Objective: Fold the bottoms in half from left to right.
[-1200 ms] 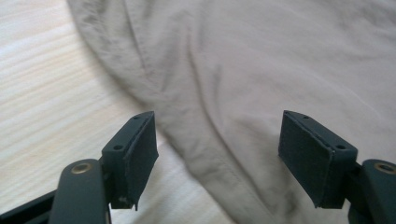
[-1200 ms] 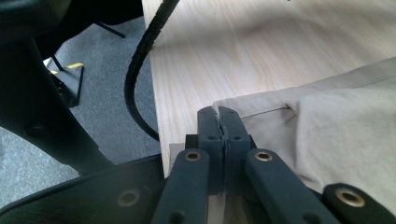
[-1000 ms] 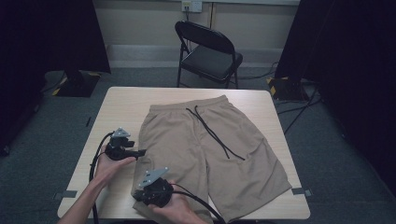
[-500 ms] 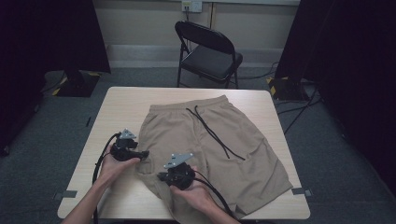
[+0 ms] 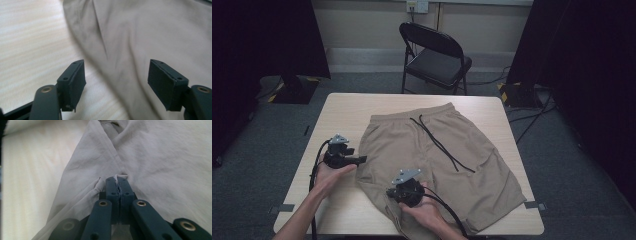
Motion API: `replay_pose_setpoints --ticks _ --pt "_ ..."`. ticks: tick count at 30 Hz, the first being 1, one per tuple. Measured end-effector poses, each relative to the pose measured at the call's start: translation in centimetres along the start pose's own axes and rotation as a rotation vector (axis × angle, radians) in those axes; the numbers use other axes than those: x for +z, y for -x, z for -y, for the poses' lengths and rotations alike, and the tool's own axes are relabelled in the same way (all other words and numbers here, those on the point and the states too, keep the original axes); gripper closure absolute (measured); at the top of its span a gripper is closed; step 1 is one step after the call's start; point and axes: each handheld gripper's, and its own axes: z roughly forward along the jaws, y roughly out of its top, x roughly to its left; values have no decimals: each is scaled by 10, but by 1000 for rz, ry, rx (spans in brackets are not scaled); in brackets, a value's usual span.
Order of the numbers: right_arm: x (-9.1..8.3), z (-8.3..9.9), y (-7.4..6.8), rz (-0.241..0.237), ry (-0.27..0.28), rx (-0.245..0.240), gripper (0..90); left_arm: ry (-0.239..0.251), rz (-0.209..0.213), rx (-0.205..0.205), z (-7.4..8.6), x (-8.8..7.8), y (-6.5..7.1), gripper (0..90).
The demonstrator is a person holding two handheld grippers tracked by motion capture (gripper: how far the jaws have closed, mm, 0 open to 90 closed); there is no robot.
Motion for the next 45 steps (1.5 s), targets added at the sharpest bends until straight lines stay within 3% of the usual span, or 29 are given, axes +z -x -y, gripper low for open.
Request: replay_pose_setpoints --ticks 1,2,4,6,10,11,12,15,17,18,22,24,27,33,38,41,42,45 --pt "1 1 -3 -15 3 2 893 -11 -17 14 -4 0 -1 293" --pt "2 0 -7 -27 3 -4 893 24 -34 9 -5 -1 -1 287" --pt "5 -2 -13 -41 -3 -19 893 40 -47 -5 -8 0 -4 319" --pt "6 -3 -19 -53 -18 -44 893 -17 -56 3 -11 6 -11 302" --pt "6 -3 -20 -67 -23 -43 893 36 -80 -57 -11 11 -25 367" --pt "6 -3 -20 -65 -23 -49 893 -5 -78 -51 -12 14 -31 375" --pt "6 -3 -20 -65 -23 -51 893 -9 -77 -49 -14 15 -34 372" --pt "6 -4 -20 -66 -28 -56 893 54 -106 -77 -17 16 -40 414" --pt "5 -4 -20 -66 -30 -61 893 17 -102 -77 -16 23 -43 424" --pt "5 -4 -20 -67 -31 -60 893 -2 -104 -52 -16 25 -44 424" --pt "6 -4 -19 -75 -32 -63 893 24 -121 -57 -21 29 -44 443" --pt "5 -4 -19 -75 -33 -63 893 12 -137 -2 -22 38 -37 440" --pt "5 -3 -19 -76 -27 -65 892 17 -156 18 -25 44 -30 447" --pt "5 -1 -19 -73 -13 -51 891 5 -118 88 -28 48 -16 584" --pt "5 -1 -20 -65 -14 -65 892 4 -97 73 -29 49 -13 643" --pt "5 -2 -21 -60 -14 -69 891 -7 -71 72 -31 50 -11 849" --pt "5 -2 -21 -59 -16 -69 891 -7 -71 73 -32 51 -10 874" --pt "5 -2 -21 -60 -20 -75 891 2 -33 13 -31 50 -16 889"
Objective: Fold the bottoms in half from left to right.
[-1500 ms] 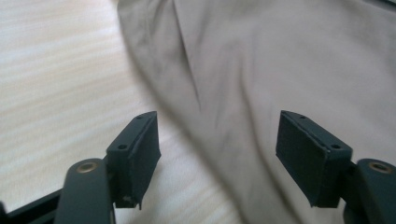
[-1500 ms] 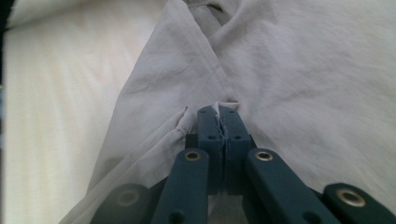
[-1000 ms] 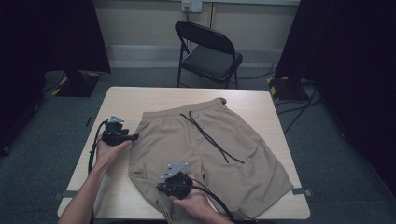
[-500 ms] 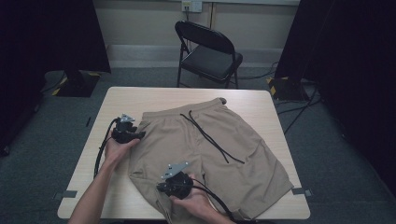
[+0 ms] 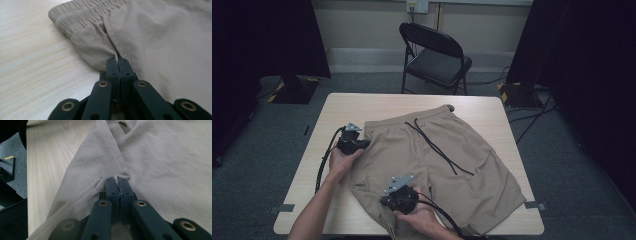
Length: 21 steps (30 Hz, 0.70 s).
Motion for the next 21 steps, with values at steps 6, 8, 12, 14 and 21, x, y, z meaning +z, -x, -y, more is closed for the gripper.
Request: replay_pose_setpoints --ticks 6,8,12,14,21 --pt "-1 -1 -1 -4 3 12 893 16 41 -67 3 -7 -13 895" --pt "-3 -3 -2 3 12 2 892 37 64 -88 1 -11 -17 896" --pt "-9 -9 -1 6 37 -2 893 58 74 -99 -1 -16 -19 897" --pt "-13 -13 0 8 54 2 892 76 82 -112 -2 -18 -20 897" --pt "-31 -23 1 14 123 21 893 127 100 -114 -9 -32 -19 897"
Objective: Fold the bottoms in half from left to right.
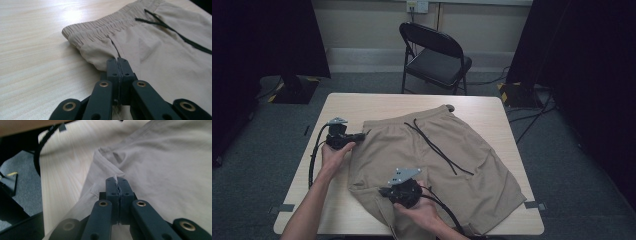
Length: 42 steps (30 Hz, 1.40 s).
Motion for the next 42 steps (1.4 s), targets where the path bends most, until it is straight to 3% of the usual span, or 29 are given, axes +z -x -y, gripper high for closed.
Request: replay_pose_setpoints --ticks 5,10,16,22,32,42 --pt "-14 -9 0 1 39 -1 894 9 6 9 -3 -8 3 897" --pt "-28 -12 0 2 65 12 895 47 21 -13 -8 -17 4 897" --pt "-44 -19 5 17 117 29 895 81 33 -5 -18 -32 6 897" --pt "-58 -35 5 28 164 15 895 120 21 -34 -29 -48 0 897" --pt "-64 -58 -2 20 205 -24 896 151 16 -34 -41 -59 2 898" --pt "-79 -75 -1 27 257 -42 896 178 12 -13 -69 -67 12 898"
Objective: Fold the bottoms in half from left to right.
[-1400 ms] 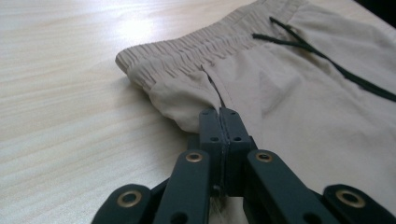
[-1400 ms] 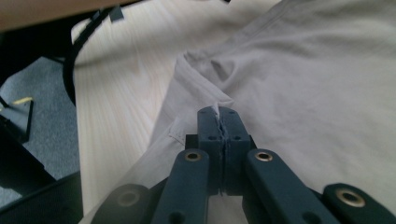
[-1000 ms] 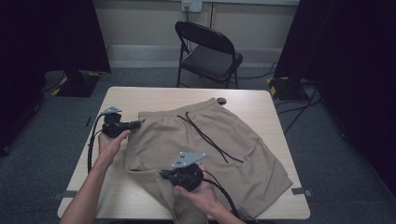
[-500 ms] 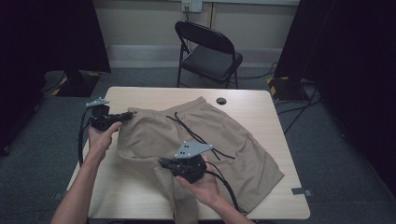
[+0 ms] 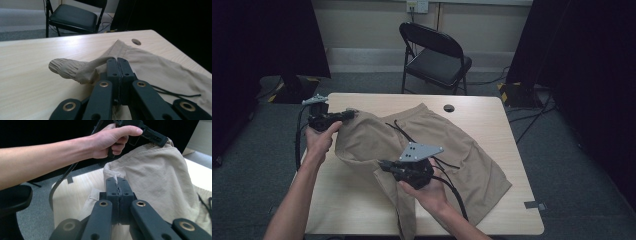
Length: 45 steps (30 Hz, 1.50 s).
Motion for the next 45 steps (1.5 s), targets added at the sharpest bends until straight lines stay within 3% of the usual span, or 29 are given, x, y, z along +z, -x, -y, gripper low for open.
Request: replay_pose_setpoints --ticks 5,9,12,18,23,26,28,31,37,41,43,45 --pt "-9 -19 2 11 41 -21 896 9 -6 9 -19 -8 3 898" --pt "-16 -33 3 23 67 -44 896 14 -38 -4 -38 -12 4 897" --pt "-21 -43 4 32 88 -54 896 33 -28 14 -54 -15 10 898" --pt "-31 -60 10 41 142 -49 896 56 -56 38 -82 -32 18 898" --pt "-41 -73 13 53 184 -67 896 68 -54 64 -93 -40 25 898" --pt "-42 -66 17 60 173 -50 896 51 -50 63 -89 -31 26 897" --pt "-42 -57 21 64 157 -38 896 18 -62 79 -83 -17 28 897" --pt "-44 -41 29 78 131 -11 896 35 -47 51 -76 1 27 897" --pt "-60 -17 50 135 111 44 896 15 -47 28 -68 43 26 896" --pt "-72 -3 65 184 97 76 896 22 -48 -23 -66 65 20 891" --pt "-77 6 77 224 77 98 896 47 -33 -34 -67 67 19 830" --pt "-82 13 89 256 70 123 896 68 -47 -29 -69 65 21 739"
